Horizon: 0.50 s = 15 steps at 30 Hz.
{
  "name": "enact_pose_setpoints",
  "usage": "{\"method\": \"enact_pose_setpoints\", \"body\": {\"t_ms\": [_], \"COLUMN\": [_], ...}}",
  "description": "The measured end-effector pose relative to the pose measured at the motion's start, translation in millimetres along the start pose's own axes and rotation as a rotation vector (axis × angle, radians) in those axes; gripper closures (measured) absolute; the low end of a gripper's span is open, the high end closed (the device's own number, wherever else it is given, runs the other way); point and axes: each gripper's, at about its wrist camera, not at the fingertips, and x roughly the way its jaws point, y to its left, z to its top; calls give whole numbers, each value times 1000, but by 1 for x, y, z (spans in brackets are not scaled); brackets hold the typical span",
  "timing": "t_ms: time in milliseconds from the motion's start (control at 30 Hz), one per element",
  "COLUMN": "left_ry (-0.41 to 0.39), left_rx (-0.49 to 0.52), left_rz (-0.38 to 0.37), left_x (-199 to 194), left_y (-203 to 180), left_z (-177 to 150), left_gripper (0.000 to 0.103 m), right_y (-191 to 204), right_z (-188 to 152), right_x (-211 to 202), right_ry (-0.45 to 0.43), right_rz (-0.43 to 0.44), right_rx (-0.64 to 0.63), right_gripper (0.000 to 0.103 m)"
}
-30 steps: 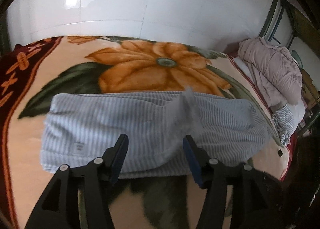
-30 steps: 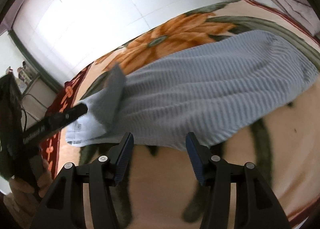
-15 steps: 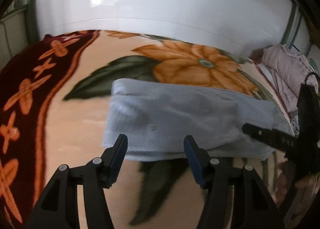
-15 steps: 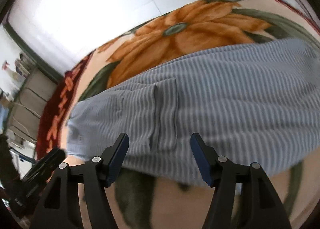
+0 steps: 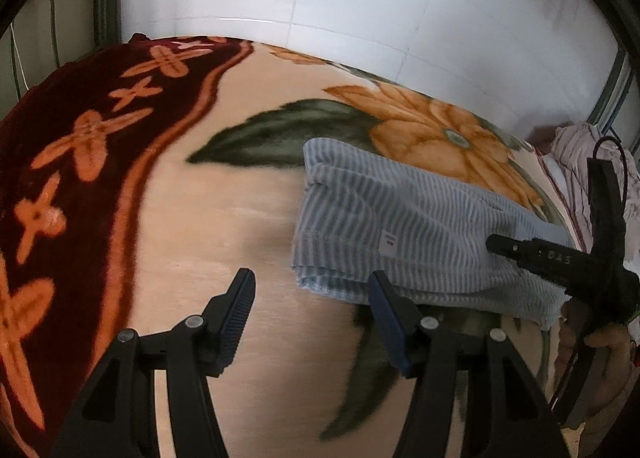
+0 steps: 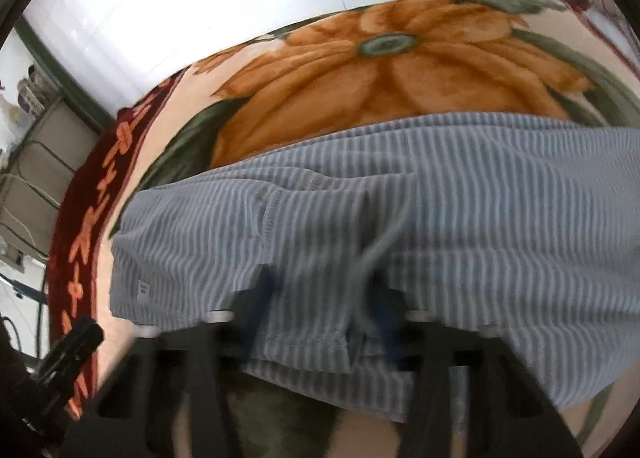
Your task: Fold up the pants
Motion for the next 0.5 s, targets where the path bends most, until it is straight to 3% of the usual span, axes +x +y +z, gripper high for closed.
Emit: {"method": "enact_pose_setpoints", "body": {"t_ms": [33,133,233,500], "left_ry": [-2,-3,0,-9], "left_rx": [-2,-14,-21,-17], "left_rz": [0,-1,-8,-6], "left_x": [-1,-2,-2,-5], "left_y": [1,3,3,2], "left_z": [0,1,0,2], "left_gripper": [42,42,42,42], "right_y": [0,3,8,6], "right_z": [0,2,8,29], "right_x": [-3,-16,-30,-90], "right_ry": [-6,-39,-46,-103], "right_rz": [14,44,95,79], "right_rx": [7,-1,-5,-16], "right_gripper": [86,90,91,92]}}
